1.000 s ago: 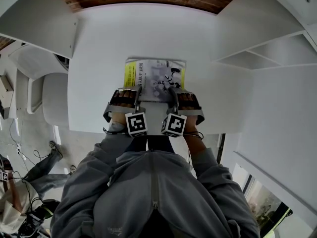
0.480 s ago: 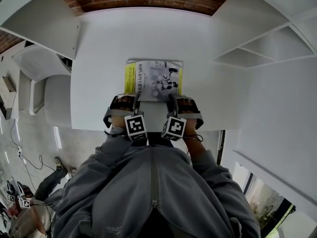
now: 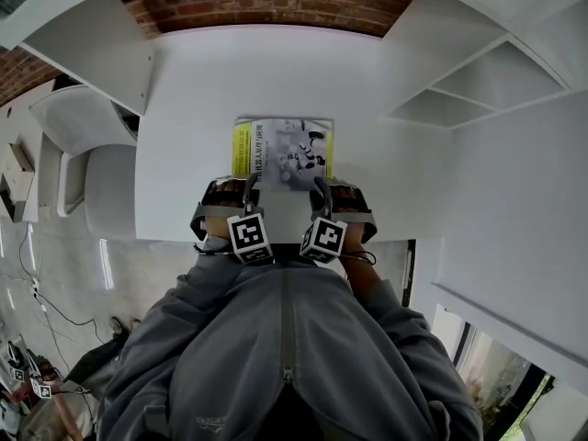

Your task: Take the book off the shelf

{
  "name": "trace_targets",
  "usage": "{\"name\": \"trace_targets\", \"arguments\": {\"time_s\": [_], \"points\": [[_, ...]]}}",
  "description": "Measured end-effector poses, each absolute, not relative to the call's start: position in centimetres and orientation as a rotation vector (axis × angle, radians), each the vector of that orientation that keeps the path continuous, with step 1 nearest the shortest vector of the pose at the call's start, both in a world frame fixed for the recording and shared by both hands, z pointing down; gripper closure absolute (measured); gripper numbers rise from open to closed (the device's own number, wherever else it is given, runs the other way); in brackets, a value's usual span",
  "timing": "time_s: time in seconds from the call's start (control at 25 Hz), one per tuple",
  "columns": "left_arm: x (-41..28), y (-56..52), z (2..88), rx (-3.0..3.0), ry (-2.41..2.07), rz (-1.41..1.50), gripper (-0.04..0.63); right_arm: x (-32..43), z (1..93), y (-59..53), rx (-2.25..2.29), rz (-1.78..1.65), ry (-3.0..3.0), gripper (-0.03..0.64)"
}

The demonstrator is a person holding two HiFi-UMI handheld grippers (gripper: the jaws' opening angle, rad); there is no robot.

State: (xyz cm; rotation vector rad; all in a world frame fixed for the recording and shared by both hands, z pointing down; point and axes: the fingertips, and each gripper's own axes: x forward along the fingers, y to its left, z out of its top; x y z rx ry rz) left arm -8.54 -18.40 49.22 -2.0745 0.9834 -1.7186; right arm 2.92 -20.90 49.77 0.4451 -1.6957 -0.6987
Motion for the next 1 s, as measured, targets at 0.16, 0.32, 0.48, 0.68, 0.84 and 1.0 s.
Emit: {"name": "trace_targets", "arguments": {"time_s": [0.16, 0.32, 0.48, 0.68, 0.84, 1.0], "points": [[-8.4, -18.5, 47.3, -2.101, 1.059, -1.661, 0.447, 2.5, 47.7, -21.1, 0.506, -0.682, -1.737, 0.437], [-8.6, -19.0, 44.9, -2.086, 1.144, -1.593, 0.524, 2.5, 46.1, -21.5, 0.554, -0.668, -1.768, 0.437], [-8.3, -19.7, 41.8, -2.099, 1.235, -1.473, 0.574, 1.8, 42.8, -22.2, 0.649, -0.701, -1.809, 0.440], [-8.2, -20.3, 38.9, -2.131, 1.321, -1.366, 0.588, 1.4, 39.7, -22.9, 0.712, -0.749, -1.834, 0.443], [-8.2, -20.8, 35.6, -2.157, 1.414, -1.214, 0.588, 0.9, 36.4, -23.3, 0.789, -0.801, -1.868, 0.456], [-8.0, -21.4, 32.1, -2.253, 1.519, -1.001, 0.589, 0.0, 32.2, -23.8, 0.875, -0.876, -1.913, 0.483]]}}
